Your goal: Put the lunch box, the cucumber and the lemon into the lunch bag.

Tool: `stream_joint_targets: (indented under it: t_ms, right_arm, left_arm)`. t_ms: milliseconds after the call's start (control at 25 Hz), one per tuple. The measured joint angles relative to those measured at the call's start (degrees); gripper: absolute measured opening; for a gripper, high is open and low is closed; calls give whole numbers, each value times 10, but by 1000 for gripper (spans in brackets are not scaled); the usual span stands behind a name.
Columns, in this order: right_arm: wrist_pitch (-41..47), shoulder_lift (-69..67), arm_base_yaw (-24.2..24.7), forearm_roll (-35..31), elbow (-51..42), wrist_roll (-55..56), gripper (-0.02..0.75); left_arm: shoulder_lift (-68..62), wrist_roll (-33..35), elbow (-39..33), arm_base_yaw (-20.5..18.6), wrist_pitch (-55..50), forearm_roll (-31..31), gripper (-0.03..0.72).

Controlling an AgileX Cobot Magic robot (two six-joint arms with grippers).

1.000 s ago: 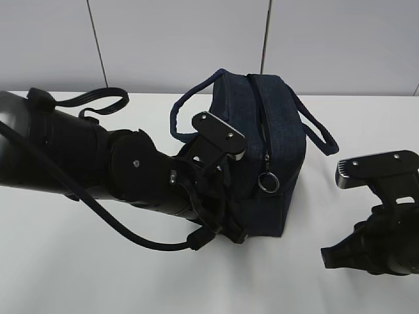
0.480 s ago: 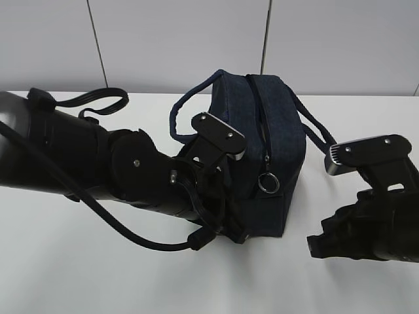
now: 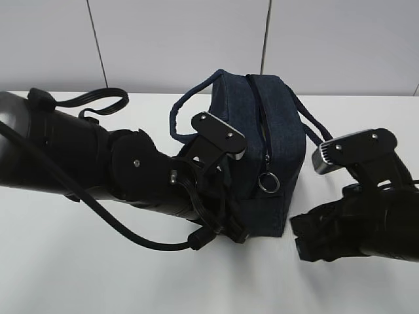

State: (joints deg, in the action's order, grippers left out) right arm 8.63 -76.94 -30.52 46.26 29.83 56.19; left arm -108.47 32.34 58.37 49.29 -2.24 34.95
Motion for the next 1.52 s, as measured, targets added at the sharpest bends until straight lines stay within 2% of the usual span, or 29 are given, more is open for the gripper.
stream_joint_targets:
  t_ms: [120, 200, 440, 600, 680, 800, 960, 1040, 1200, 1520]
  right_arm:
    - [-105, 13, 0, 55, -18, 0, 372]
    - [-143, 28, 0, 72, -32, 0, 372]
    - [-182, 75, 0, 80, -66, -28, 373]
    - [-198, 107, 0, 60, -81, -78, 373]
    - [-218, 117, 0, 31, -89, -113, 373]
    - [-269, 119, 0, -79, -108, -211, 373]
    - [-353, 98, 0, -329, -140, -396, 374]
    - [-393, 77, 0, -411, -152, -459, 374]
    - [-466, 23, 0, -448, -154, -499, 374]
    - [-679, -149, 0, -456, -154, -510, 374]
  left_arm:
    - [0, 0, 0, 0, 0, 0, 11]
    - [0, 0, 0, 0, 0, 0, 11]
    - [0, 0, 0, 0, 0, 0, 11]
    - [0, 0, 0, 0, 0, 0, 11]
    - [0, 0, 0, 0, 0, 0, 11]
    - [0, 0, 0, 0, 0, 0, 11]
    - [0, 0, 0, 0, 0, 0, 11]
    - [0, 0, 0, 0, 0, 0, 11]
    - [0, 0, 0, 0, 0, 2, 11]
    - [0, 0, 0, 0, 0, 12, 11]
